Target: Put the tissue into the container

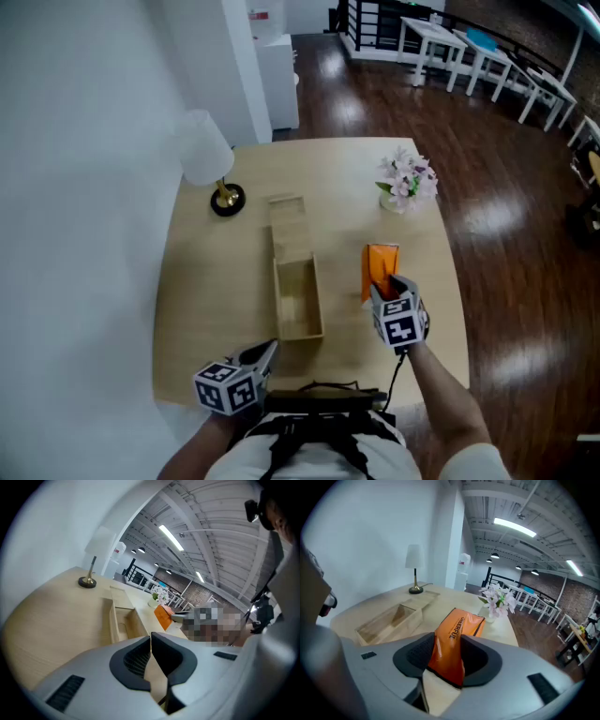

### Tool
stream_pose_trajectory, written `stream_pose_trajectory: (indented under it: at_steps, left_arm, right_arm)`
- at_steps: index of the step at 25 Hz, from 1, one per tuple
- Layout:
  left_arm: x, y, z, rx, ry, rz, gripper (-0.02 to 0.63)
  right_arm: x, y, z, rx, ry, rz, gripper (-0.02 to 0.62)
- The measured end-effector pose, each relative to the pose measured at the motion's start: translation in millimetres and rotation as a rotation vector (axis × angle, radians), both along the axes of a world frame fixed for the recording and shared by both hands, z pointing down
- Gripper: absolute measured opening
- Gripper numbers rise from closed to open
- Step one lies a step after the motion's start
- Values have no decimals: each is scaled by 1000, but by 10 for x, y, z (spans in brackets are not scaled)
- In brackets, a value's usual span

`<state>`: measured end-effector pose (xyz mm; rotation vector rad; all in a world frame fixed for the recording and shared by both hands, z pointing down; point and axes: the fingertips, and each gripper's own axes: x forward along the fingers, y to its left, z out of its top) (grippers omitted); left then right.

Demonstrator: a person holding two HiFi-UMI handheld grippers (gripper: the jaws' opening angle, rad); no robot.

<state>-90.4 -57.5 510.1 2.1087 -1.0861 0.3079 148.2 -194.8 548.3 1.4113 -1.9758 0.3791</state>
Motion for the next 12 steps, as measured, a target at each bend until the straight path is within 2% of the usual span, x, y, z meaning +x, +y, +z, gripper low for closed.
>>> stream_pose_trajectory:
  at_steps: [5,12]
  left_arm:
    - [64,-33,-95,46,-43,5,0]
    - [178,-15,-117,67,-72,13,0]
  right_arm:
    - [459,102,274,-47,49,46,179]
    - [785,267,607,-100,106,37,179]
